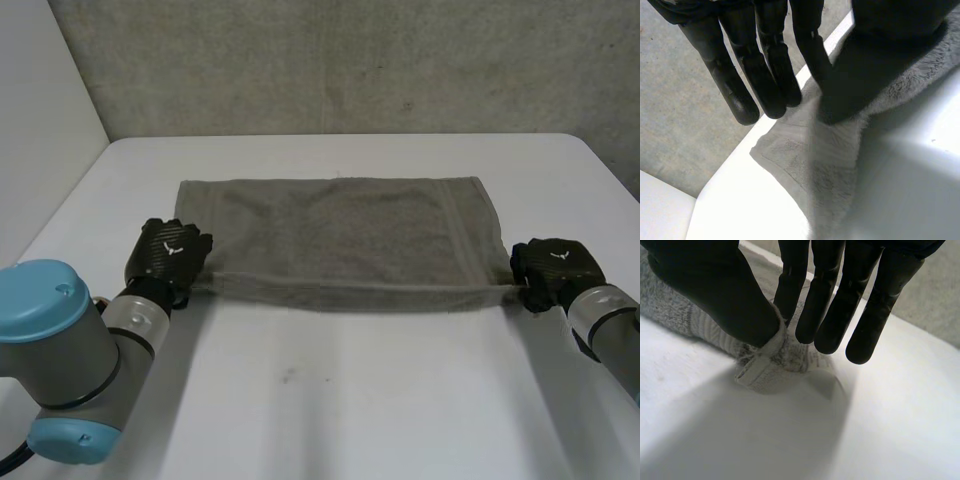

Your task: Fold the towel.

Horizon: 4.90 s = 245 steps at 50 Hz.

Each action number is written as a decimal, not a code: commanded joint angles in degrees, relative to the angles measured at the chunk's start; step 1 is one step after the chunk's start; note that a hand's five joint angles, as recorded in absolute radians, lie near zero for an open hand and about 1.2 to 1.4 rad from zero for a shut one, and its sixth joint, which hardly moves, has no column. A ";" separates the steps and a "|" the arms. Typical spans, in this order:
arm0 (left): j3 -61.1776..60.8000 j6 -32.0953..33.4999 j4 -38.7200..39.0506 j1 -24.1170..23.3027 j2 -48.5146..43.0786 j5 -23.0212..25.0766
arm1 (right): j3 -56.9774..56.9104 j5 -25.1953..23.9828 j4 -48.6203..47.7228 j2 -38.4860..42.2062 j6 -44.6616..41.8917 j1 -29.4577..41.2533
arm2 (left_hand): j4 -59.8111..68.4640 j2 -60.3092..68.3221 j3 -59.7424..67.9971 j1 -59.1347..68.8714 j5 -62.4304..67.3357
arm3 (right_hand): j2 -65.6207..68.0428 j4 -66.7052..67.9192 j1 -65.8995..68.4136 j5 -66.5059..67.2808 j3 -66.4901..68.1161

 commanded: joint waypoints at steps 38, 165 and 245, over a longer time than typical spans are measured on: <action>1.50 -9.28 -17.66 13.61 0.63 15.87 | 2.69 -3.13 0.56 -1.88 -10.47 -0.08 | -26.70 -26.71 -26.82 -25.81 -26.73 | 12.65 11.69 23.99 14.49 12.18; 31.47 -9.37 -33.92 2.18 -3.86 1.81 | -26.33 3.46 20.22 -1.35 -14.17 5.47 | -41.49 -41.50 -41.61 -40.61 -41.52 | -57.35 -58.31 -46.01 -55.51 -57.82; 7.12 -20.18 -18.72 4.73 9.41 5.50 | -22.79 -2.95 -4.80 8.02 -38.06 35.05 | -42.33 -42.35 -42.45 -41.45 -42.36 | 12.65 11.69 23.99 14.49 12.18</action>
